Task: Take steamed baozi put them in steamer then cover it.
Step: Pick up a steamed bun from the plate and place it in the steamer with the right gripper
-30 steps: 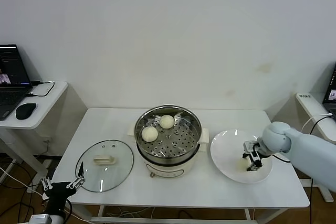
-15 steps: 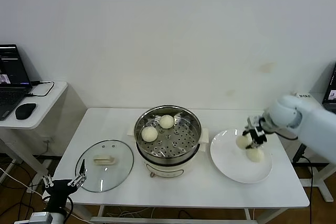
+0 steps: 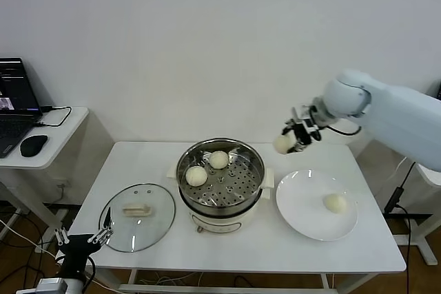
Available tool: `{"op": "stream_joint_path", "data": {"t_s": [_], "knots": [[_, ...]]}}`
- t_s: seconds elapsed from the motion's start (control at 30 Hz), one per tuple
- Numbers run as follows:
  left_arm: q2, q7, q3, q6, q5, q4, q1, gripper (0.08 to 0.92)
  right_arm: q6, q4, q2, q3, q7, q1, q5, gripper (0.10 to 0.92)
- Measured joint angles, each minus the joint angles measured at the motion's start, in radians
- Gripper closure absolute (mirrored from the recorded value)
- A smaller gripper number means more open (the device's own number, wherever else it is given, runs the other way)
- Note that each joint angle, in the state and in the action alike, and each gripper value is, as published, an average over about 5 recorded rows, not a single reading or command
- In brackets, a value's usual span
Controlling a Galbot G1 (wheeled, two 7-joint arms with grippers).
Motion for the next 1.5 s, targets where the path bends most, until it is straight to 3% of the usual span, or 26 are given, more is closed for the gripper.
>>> {"op": "stream_joint_path", "data": {"t_s": [0.63,1.33,1.5], "knots": [[-0.011,-0.002,-0.02,0.003,-0.016,-0.004,-0.015,0.177,0.215,-0.007,0.298,-0.135,0.008,-0.01,-0.038,0.432],[-0.027,-0.003,-0.022,0.001,-0.017,0.01,-0.019,0.177,0.404,-0.024,0.38,-0.182,-0.007,-0.055,-0.162,0.428],[-0.024,-0.003,-0.02,0.001,-0.017,0.011,-0.021,0.177,0.422,-0.026,0.381,-0.185,-0.005,-0.059,-0.168,0.337]]}}
